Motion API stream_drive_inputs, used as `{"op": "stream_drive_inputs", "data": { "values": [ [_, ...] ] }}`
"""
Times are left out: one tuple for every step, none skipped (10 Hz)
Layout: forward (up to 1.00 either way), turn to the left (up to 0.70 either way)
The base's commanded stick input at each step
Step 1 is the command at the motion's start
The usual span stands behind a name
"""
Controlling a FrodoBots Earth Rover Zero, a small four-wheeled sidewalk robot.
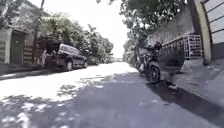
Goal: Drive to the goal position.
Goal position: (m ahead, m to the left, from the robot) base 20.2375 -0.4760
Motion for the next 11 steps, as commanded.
{"op": "stream_drive_inputs", "data": {
  "values": [
    [1.0, 0.0],
    [1.0, -0.02],
    [1.0, -0.29],
    [1.0, -0.4],
    [1.0, -0.4],
    [1.0, -0.4],
    [1.0, -0.01],
    [1.0, 0.0],
    [1.0, 0.0],
    [1.0, 0.0],
    [1.0, 0.0]
  ]
}}
